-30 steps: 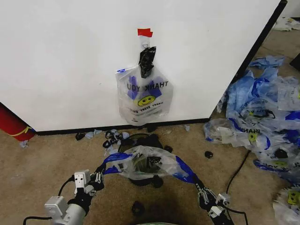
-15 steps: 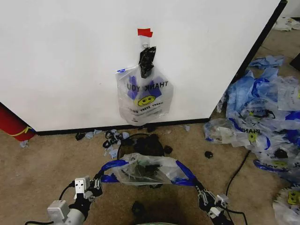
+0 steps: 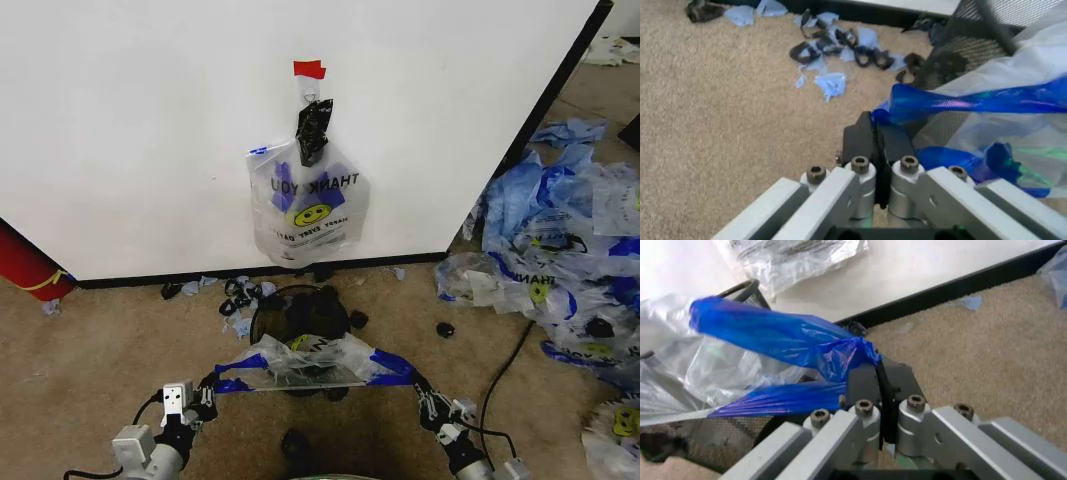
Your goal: Pick up the garbage bag from the wall and place it over the trash bin.
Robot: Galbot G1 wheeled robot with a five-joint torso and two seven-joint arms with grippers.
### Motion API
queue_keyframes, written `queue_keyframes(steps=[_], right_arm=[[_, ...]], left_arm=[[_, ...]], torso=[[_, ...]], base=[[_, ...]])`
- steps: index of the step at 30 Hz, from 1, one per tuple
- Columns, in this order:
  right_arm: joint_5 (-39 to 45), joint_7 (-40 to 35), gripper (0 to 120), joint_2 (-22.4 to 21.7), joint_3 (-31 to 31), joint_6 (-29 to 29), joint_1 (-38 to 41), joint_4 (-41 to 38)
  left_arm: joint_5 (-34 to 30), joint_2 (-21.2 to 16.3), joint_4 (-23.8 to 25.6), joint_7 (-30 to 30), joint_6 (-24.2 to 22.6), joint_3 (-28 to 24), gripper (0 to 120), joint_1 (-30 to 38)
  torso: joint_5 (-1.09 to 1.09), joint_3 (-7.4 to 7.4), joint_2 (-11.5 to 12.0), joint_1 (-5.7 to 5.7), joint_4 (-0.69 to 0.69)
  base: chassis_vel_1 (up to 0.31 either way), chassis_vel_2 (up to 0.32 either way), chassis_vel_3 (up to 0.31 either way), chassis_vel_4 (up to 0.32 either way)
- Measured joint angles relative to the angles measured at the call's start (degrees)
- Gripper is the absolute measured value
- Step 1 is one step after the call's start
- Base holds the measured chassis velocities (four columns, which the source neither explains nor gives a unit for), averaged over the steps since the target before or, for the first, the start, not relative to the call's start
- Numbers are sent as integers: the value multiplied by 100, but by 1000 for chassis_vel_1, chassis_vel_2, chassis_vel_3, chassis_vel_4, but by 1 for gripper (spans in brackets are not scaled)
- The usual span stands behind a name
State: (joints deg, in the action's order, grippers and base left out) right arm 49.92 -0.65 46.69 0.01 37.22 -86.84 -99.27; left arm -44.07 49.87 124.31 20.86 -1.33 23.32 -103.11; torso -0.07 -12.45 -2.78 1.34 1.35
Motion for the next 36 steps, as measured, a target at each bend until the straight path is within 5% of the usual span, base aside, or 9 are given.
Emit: queue_keyframes(steps=[19, 30, 36], right_arm=[[-28, -114, 0, 114, -68, -52, 419, 299], [-67, -151, 1, 119, -22, -75, 384, 178], [-116, -158, 20, 99, 35, -83, 311, 30]], left_arm=[[130, 39, -336, 10, 109, -60, 0, 269], [256, 26, -89, 11, 162, 42, 0, 149], [343, 31, 95, 2, 193, 99, 19, 52]], torso=[[1, 0, 0, 0, 0], [1, 0, 0, 0, 0], [1, 0, 0, 0, 0]], base=[[0, 0, 0, 0], [0, 0, 0, 0], [0, 0, 0, 0]])
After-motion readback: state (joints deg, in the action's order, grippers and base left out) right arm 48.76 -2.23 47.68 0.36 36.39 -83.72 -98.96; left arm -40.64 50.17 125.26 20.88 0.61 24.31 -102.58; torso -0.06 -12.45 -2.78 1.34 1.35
